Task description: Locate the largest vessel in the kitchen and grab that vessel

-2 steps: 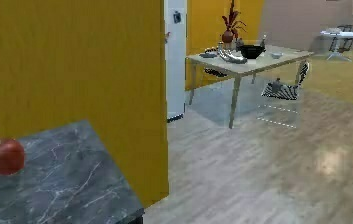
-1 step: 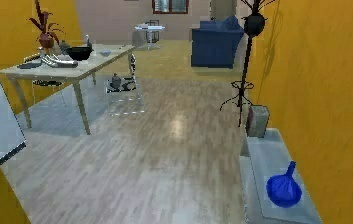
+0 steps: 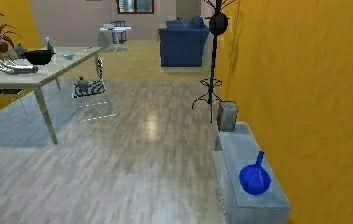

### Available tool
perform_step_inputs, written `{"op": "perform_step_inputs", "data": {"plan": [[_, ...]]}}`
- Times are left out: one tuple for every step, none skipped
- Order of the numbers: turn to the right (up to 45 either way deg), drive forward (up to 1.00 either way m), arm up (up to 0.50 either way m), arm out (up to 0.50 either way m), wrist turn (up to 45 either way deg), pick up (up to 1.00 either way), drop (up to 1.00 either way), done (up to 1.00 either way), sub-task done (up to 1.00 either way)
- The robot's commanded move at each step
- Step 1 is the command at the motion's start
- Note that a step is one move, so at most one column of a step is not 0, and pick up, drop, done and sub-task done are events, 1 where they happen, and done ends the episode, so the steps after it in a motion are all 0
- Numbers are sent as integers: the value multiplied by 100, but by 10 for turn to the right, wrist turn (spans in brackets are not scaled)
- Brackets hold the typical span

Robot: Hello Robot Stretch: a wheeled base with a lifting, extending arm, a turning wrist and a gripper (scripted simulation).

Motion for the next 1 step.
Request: {"op": "perform_step_inputs", "data": {"plan": [[0, 30, 0, 0, 0, 0, 0, 0, 0]]}}
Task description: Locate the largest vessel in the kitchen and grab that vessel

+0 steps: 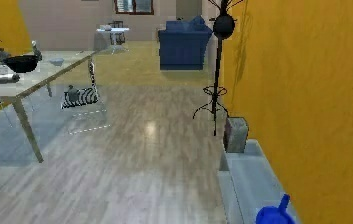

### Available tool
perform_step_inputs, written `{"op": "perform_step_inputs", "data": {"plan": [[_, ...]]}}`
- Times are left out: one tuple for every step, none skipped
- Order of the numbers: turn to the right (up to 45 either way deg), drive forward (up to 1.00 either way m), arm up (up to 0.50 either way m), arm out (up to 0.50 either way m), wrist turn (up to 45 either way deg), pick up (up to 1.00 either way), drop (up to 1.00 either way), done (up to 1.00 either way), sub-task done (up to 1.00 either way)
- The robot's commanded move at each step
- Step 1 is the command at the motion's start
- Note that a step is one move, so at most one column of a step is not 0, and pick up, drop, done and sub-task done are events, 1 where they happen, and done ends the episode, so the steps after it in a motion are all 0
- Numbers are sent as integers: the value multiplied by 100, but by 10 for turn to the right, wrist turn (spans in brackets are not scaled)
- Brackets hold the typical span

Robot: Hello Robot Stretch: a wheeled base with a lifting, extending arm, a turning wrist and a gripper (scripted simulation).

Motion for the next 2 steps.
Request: {"op": "perform_step_inputs", "data": {"plan": [[-450, 0, 0, 0, 0, 0, 0, 0, 0], [0, 0, 50, 0, 0, 0, 0, 0, 0]]}}
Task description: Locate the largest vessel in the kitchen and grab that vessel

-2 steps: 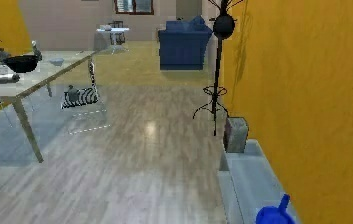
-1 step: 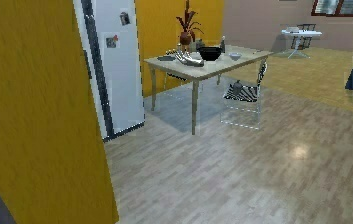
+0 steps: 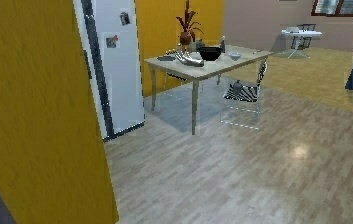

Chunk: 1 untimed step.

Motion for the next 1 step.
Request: {"op": "perform_step_inputs", "data": {"plan": [[0, 0, 4, 0, 0, 0, 0, 0, 0]]}}
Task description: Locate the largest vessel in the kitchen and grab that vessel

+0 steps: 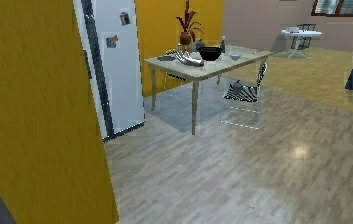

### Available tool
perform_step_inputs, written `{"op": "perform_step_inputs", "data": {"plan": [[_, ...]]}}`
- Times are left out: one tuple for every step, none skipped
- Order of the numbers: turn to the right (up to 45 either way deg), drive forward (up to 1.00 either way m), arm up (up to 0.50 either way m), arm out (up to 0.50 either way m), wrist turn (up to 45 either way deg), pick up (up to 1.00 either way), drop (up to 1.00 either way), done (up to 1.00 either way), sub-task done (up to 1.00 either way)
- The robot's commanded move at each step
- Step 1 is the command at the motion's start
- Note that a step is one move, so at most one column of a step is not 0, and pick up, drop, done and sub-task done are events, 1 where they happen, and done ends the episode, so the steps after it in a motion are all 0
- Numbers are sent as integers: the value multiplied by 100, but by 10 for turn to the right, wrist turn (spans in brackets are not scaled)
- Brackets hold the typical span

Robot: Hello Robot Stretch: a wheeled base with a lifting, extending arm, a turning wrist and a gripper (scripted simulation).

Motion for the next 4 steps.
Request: {"op": "perform_step_inputs", "data": {"plan": [[0, 0, 0, 44, 0, 0, 0, 0, 0], [0, 0, 0, 0, 450, 0, 0, 0, 0], [0, 0, 0, 0, 450, 0, 0, 0, 0], [0, 0, 0, 0, 450, 0, 0, 0, 0]]}}
